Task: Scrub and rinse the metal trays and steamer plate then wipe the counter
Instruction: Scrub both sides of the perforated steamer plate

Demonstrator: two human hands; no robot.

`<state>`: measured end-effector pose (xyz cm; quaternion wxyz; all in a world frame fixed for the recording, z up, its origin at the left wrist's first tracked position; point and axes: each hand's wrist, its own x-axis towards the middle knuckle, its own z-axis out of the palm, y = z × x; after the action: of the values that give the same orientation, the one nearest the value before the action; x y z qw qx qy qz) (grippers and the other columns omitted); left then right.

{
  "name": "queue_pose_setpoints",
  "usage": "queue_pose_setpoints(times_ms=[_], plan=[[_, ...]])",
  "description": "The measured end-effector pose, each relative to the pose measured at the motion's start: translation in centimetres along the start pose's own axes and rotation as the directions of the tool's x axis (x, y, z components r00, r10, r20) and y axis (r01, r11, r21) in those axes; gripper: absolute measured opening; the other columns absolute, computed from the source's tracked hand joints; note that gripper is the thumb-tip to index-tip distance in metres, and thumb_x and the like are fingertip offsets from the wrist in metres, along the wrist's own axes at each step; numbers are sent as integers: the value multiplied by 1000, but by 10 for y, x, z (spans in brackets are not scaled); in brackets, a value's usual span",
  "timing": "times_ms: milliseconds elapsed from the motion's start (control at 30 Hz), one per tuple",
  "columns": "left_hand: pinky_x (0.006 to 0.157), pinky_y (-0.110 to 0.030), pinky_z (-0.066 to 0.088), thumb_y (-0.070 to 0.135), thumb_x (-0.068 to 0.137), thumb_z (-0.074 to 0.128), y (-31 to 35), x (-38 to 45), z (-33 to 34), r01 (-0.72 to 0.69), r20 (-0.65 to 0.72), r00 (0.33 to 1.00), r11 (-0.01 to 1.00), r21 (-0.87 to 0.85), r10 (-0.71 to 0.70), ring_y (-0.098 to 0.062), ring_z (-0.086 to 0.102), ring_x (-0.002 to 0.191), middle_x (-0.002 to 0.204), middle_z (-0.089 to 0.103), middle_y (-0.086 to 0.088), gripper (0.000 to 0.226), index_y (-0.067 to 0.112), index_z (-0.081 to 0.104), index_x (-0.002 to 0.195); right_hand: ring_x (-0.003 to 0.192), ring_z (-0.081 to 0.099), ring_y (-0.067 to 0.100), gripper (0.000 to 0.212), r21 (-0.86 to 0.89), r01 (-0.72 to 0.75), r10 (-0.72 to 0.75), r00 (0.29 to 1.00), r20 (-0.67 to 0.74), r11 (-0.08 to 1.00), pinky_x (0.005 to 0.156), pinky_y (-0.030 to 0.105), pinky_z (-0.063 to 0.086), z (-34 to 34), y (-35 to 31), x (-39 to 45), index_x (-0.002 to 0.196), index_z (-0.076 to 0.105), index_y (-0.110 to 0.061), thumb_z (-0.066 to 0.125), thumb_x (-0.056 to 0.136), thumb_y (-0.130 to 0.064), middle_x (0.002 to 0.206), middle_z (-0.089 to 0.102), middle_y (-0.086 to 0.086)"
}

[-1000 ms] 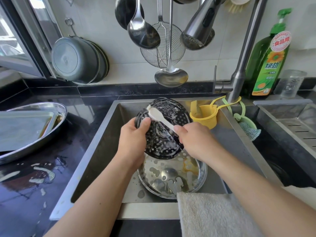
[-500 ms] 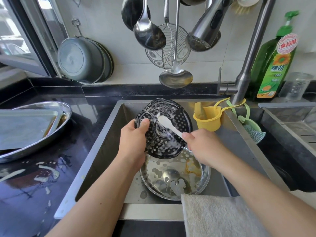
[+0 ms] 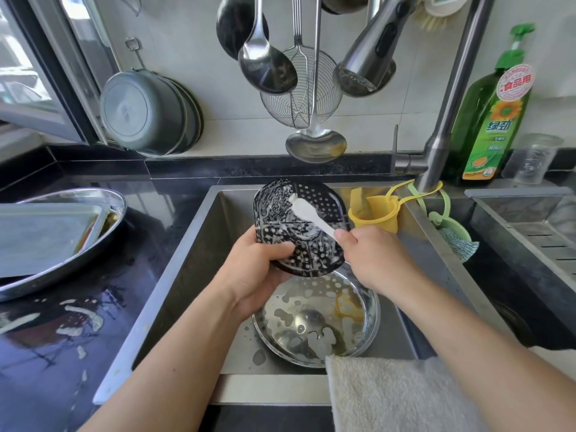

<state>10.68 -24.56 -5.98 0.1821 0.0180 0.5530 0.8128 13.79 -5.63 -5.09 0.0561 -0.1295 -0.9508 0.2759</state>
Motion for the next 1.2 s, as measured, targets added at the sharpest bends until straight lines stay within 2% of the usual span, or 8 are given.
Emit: queue_pose_setpoints(times_ms=[133,233,433,600,867,967,1100,1200], plan=[[90,-51,61,-22,92,45,0,0,-1,72,28,997,997,-41,-71,-39,71,114,121,73,-23,48,2,58,132,64,55,24,54,-47,37,-36,999,14,998,57,35,40,0,0,-3,71,57,-14,38,105,-52,66,58,4],[93,-49,59,8,101,58,1,0,-1,119,-6,993,991,-54,-120,-34,72,112,119,75,-20,30,0,64,130,61,52,25,57,-67,41,-36,996,76,997,56,34,38,-4,-1,-3,67,54,-14,39,104,-53,64,55,4],[93,-51,58,5,102,56,1,2,-4,7,-165,986,993,-115,-26,-36,75,105,115,76,-20,27,-3,63,128,62,51,23,53,-93,52,-51,999,16,994,54,33,36,1,-5,-7,69,52,-16,38,105,-53,68,56,3],[102,-56,53,8,105,54,2,5,-4,-99,-231,972,974,-202,51,-36,73,110,122,74,-18,30,1,58,135,74,60,30,55,121,-79,78,997,17,990,72,38,51,1,1,-1,81,65,-10,38,106,-50,76,64,8],[104,-59,52,7,105,55,0,5,-1,-185,-261,957,961,-204,129,-38,72,111,121,74,-20,28,0,61,132,63,52,25,51,361,-176,166,984,59,916,60,32,37,4,-3,-1,68,60,-16,42,106,-45,63,55,1],[103,-59,53,6,104,57,0,5,1,-182,-280,952,966,-184,126,-37,73,109,118,75,-19,27,0,62,130,51,44,19,51,369,-161,121,984,130,915,51,28,31,12,-7,-9,68,57,-15,41,107,-44,58,52,-1],[102,-58,54,6,104,57,-1,5,1,-190,-290,947,970,-150,141,-37,74,107,116,76,-19,25,0,63,128,60,50,25,52,418,-191,185,981,57,888,60,35,39,4,-7,0,69,60,-14,42,106,-45,61,53,2],[99,-57,55,5,103,58,-3,3,5,-162,-264,956,982,-100,131,-37,74,107,113,77,-19,22,0,65,123,52,45,20,51,449,-175,139,984,112,877,49,29,33,12,-10,-7,71,60,-14,41,106,-46,60,51,1]])
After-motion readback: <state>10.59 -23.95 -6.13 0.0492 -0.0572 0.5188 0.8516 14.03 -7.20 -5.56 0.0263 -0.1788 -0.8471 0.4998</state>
